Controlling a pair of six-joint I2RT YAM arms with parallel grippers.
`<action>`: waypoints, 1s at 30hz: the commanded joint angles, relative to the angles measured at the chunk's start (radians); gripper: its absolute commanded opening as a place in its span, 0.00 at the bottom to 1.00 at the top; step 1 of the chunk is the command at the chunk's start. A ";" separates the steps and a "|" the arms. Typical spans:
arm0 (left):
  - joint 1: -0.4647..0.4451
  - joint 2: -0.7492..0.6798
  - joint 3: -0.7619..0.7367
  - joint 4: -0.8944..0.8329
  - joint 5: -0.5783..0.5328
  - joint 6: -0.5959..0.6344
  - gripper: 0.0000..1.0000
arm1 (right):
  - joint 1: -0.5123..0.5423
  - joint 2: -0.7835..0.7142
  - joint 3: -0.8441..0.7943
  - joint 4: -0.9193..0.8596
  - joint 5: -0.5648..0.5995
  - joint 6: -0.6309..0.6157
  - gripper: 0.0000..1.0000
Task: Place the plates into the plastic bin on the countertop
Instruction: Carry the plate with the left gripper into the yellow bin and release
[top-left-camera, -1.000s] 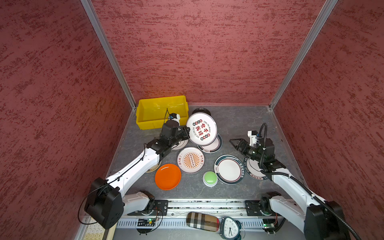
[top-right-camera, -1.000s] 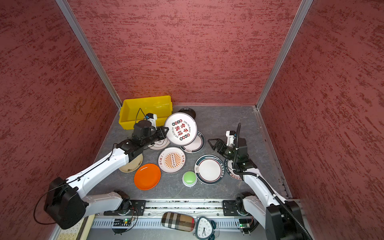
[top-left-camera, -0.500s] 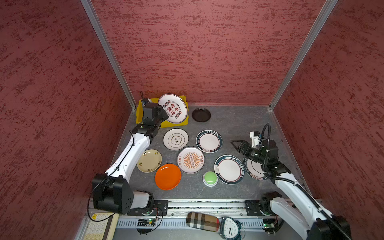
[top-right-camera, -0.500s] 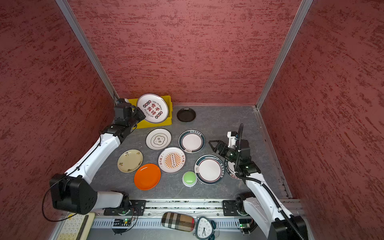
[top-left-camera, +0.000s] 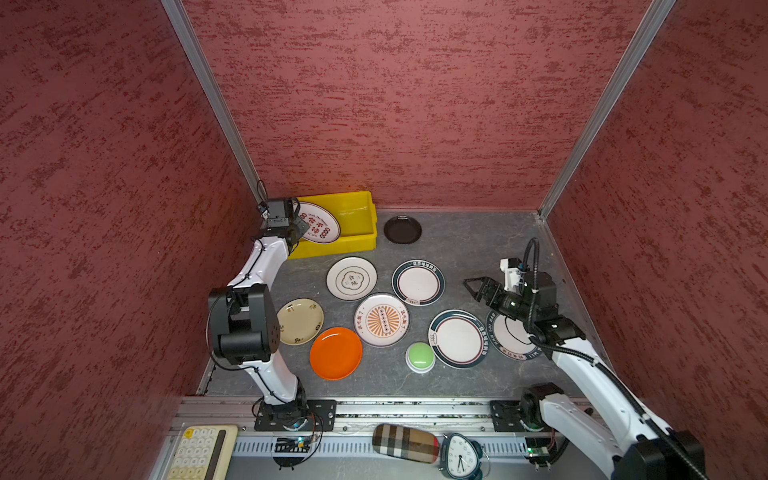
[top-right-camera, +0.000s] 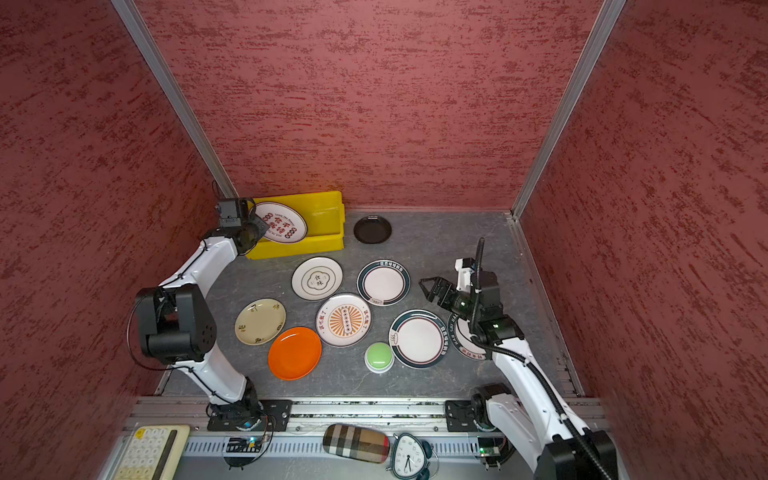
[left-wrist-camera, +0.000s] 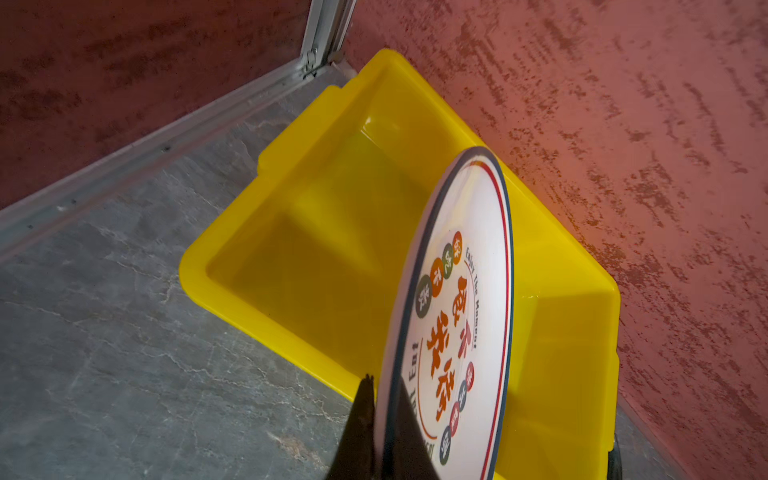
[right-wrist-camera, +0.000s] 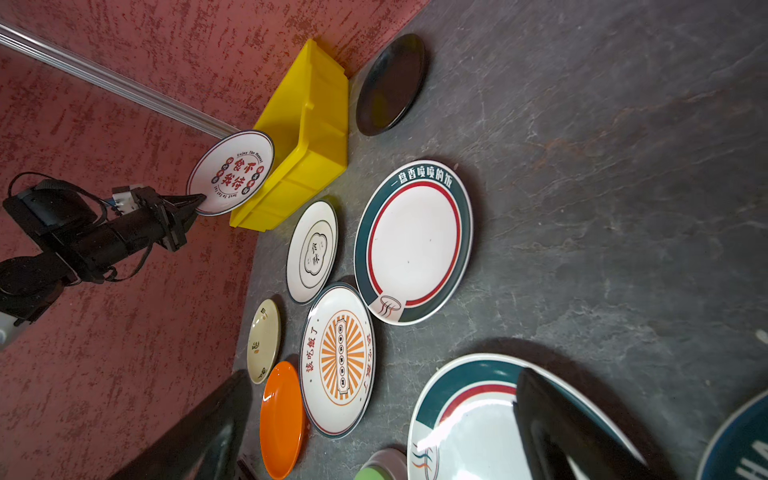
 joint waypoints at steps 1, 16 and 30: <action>0.003 0.035 0.073 0.030 0.036 0.033 0.00 | 0.003 0.041 0.030 0.013 0.007 -0.020 0.99; -0.019 0.266 0.249 -0.071 0.020 0.093 0.03 | 0.003 0.139 0.061 0.032 0.031 -0.028 0.99; -0.040 0.378 0.362 -0.130 0.048 0.178 0.31 | 0.003 0.212 0.081 0.018 0.061 -0.041 0.99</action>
